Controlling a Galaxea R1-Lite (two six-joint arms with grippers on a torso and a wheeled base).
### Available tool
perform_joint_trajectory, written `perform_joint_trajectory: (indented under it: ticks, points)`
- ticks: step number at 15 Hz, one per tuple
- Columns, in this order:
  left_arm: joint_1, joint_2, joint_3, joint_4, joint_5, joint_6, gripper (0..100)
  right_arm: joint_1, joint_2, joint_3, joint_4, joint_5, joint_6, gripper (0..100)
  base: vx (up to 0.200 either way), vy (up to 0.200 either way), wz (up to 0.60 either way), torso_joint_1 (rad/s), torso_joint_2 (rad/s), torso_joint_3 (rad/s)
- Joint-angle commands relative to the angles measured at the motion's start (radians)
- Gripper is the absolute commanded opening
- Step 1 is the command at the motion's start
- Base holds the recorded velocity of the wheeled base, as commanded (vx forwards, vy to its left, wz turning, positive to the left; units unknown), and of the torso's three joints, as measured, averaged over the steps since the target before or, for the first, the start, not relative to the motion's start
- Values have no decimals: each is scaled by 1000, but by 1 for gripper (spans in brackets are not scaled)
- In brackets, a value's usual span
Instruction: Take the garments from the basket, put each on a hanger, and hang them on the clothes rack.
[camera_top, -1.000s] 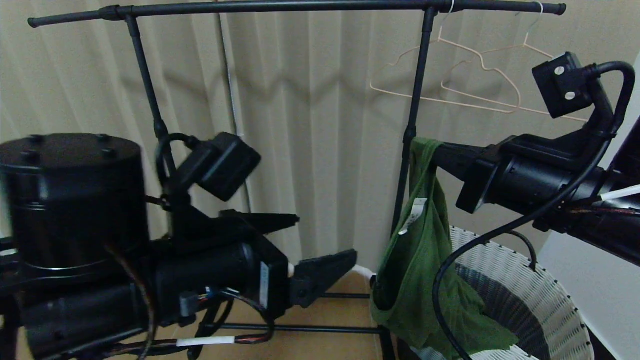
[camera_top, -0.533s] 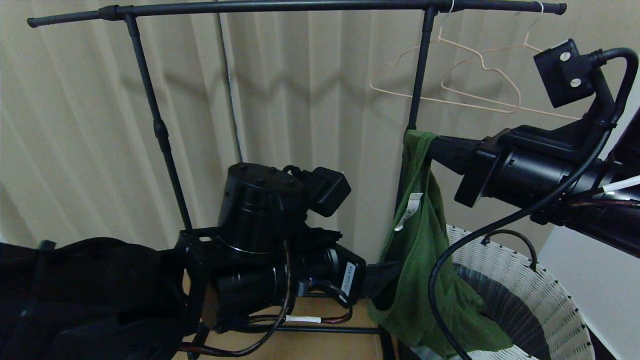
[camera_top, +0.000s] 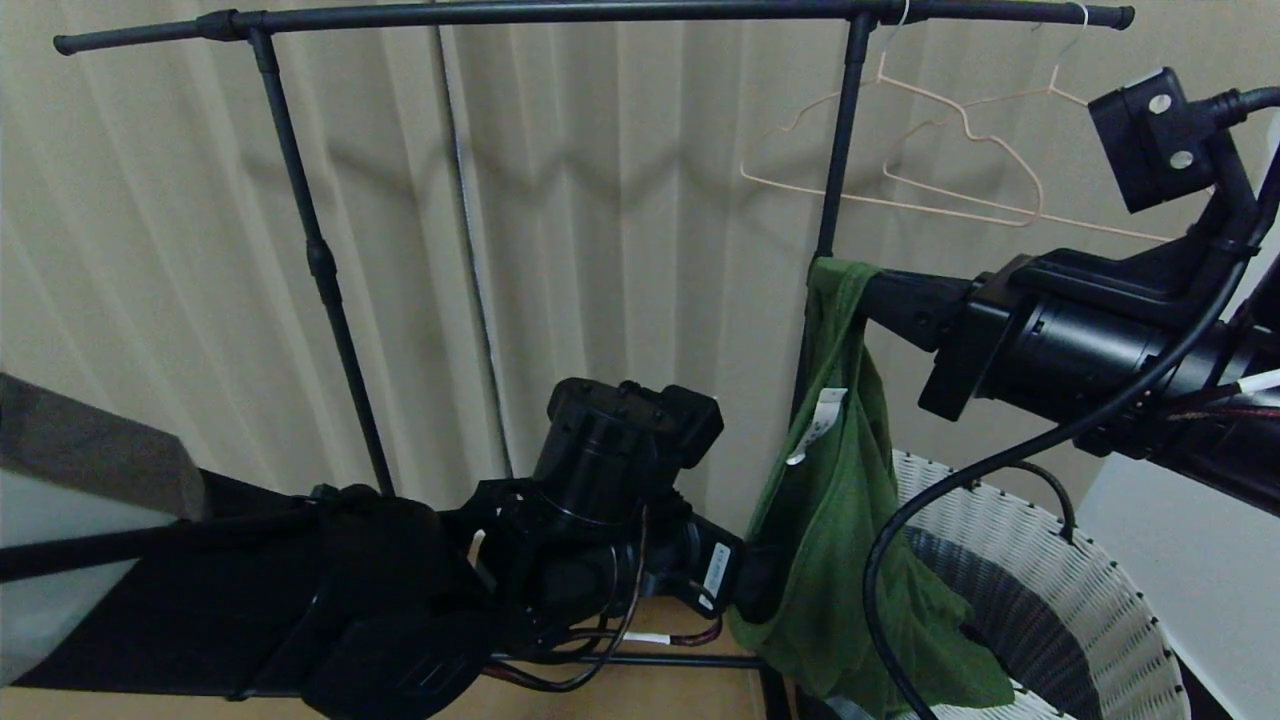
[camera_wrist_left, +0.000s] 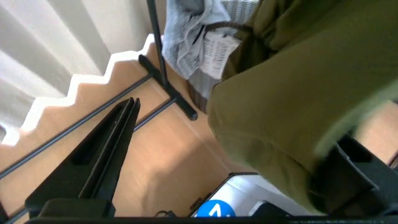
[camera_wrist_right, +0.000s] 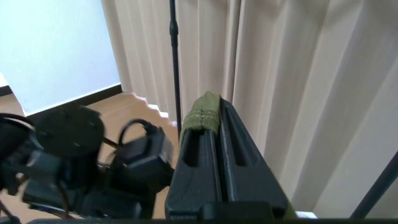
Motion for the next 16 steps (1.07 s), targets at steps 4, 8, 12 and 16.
perform_joint_trajectory:
  ticks: [4,8,12,16]
  points:
    - [9,25,0,-2,13,1,0,1,-10,1,0,0,0,0,0,0,0,0,0,0]
    - [7,-62,101,-85,137,22,0,-4,-20,16,0,-3,-2,0,0,0,0,0,0,0]
    - [90,-338,59,104,137,55,0,-45,-30,57,1,-12,-23,0,0,0,0,0,0,0]
    - [141,-478,-131,363,136,52,0,-142,-49,59,1,-14,-43,0,0,0,0,0,0,0]
